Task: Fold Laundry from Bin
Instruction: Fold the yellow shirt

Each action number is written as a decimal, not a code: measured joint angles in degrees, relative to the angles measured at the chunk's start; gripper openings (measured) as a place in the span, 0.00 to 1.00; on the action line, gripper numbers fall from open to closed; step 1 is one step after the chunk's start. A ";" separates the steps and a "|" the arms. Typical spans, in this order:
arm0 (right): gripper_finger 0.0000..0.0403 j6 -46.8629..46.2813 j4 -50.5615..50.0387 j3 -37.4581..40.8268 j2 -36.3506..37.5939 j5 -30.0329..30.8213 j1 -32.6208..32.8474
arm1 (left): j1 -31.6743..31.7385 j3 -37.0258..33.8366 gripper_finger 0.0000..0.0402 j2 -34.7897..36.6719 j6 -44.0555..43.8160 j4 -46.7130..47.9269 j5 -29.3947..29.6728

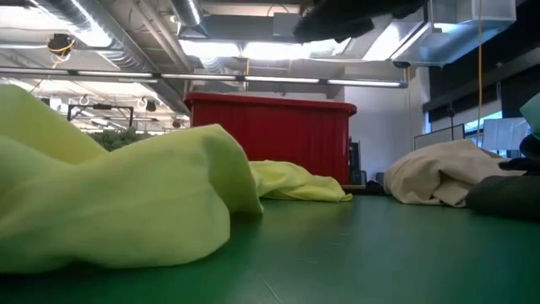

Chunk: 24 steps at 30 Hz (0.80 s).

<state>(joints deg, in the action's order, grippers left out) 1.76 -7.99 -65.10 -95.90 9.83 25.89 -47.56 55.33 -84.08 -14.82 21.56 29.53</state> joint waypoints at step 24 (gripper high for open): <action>0.62 10.90 0.33 -19.50 -27.16 -1.35 3.32 | -1.08 -0.04 0.26 -15.84 -1.50 -1.55 -4.10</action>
<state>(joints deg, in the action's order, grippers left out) 12.66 -7.65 -84.60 -123.06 8.47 29.21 -48.64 55.29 -99.92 -16.32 20.01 25.43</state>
